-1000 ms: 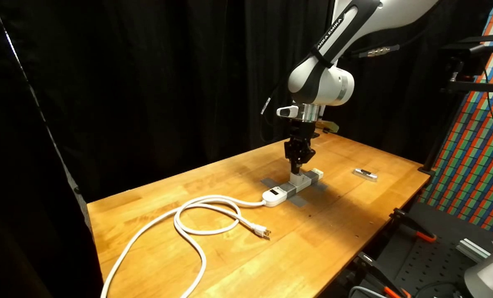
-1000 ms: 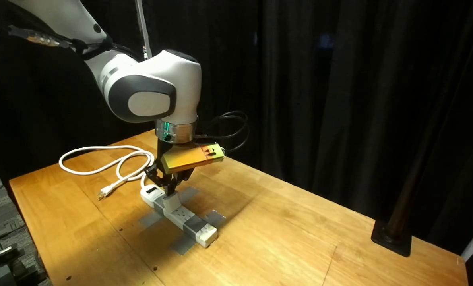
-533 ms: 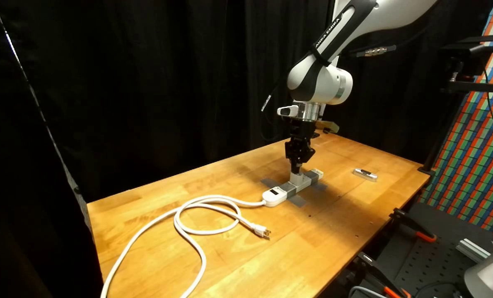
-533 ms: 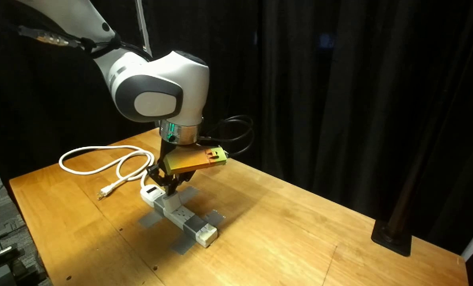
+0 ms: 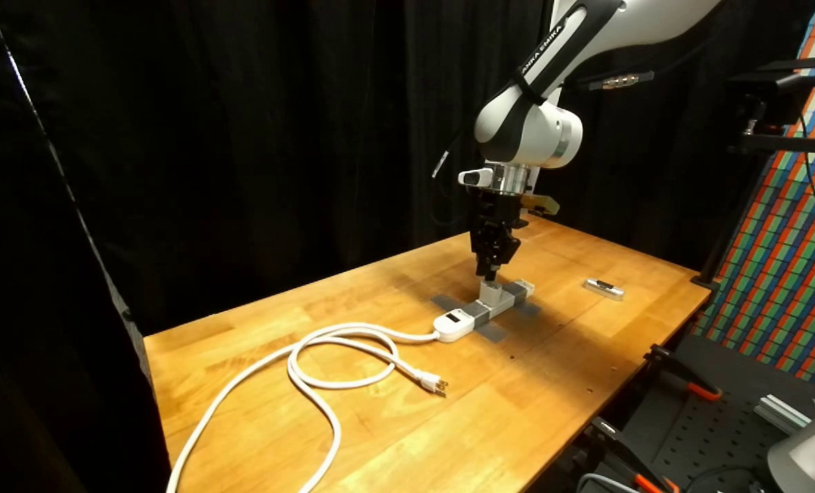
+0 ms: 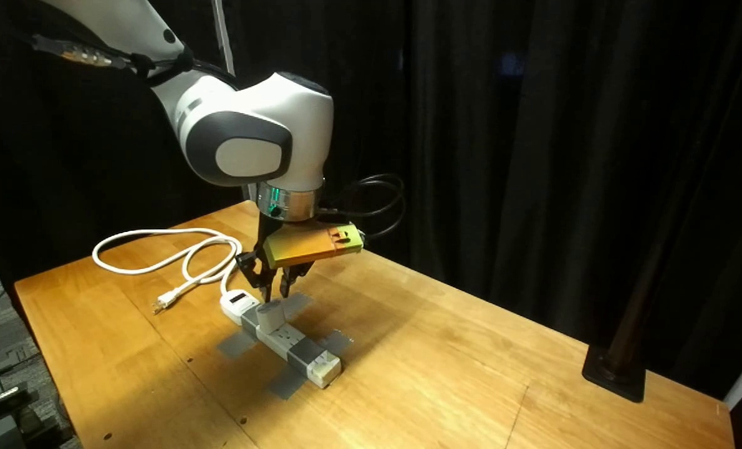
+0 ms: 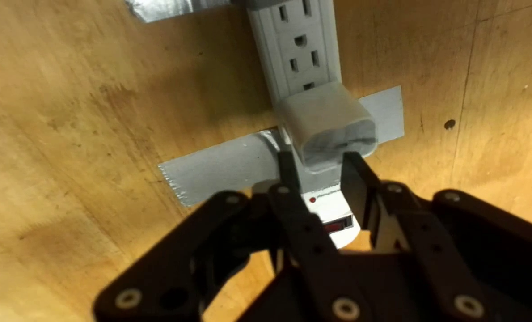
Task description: Plug the adapter into the extension cord
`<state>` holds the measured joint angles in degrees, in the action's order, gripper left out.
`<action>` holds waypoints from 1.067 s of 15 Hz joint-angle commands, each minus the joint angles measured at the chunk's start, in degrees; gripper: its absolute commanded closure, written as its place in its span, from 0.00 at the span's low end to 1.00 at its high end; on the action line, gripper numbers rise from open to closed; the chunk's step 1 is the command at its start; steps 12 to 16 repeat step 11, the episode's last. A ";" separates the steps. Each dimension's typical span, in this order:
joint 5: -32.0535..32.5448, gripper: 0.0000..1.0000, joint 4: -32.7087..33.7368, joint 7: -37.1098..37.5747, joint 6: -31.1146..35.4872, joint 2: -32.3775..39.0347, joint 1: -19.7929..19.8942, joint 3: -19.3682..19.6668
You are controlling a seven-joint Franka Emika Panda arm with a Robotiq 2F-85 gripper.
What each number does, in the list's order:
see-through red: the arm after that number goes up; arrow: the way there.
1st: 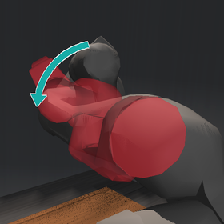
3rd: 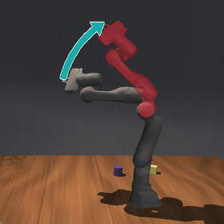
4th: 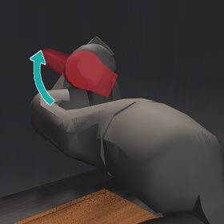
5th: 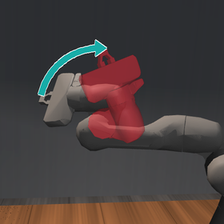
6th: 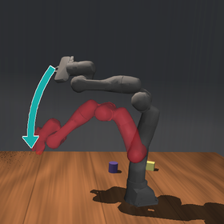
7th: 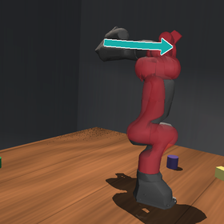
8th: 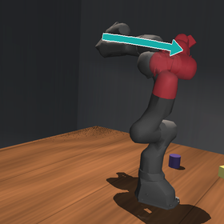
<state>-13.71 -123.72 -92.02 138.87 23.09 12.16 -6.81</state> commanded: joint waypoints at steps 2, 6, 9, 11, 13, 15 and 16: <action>-1.33 0.27 0.20 -0.16 1.82 -5.62 -0.50 -0.14; -4.15 0.01 0.27 4.77 2.89 -10.80 -1.89 0.16; -6.96 0.00 -0.94 11.05 3.84 -14.83 -3.10 1.09; -8.34 0.00 -2.62 15.82 3.94 -17.70 -3.57 2.10; -8.34 0.00 -2.62 15.82 3.94 -17.70 -3.57 2.10; -8.34 0.00 -2.62 15.82 3.94 -17.70 -3.57 2.10; -8.34 0.00 -2.62 15.82 3.94 -17.70 -3.57 2.10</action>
